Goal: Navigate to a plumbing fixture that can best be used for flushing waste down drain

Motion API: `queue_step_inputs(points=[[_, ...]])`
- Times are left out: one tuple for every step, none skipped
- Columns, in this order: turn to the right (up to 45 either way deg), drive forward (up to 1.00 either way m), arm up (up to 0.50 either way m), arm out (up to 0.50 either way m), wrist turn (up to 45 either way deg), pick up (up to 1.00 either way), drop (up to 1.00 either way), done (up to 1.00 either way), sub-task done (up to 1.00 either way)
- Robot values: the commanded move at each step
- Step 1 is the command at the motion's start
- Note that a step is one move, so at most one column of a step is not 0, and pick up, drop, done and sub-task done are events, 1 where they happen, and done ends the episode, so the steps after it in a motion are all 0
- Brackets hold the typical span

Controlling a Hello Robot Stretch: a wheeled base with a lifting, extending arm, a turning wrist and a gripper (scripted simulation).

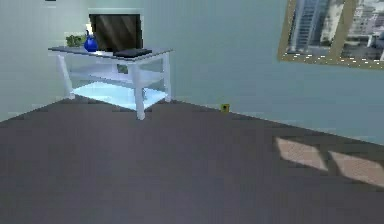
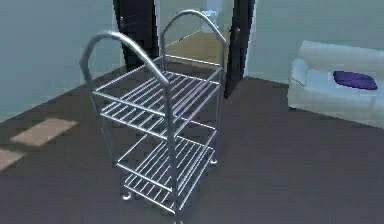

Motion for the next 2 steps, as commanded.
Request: queue_step_inputs(points=[[27.0,0.0,0.0,0.0,0.0,0.0,0.0,0.0,0.0],[0.0,1.0,0.0,0.0,0.0,0.0,0.0,0.0,0.0]])
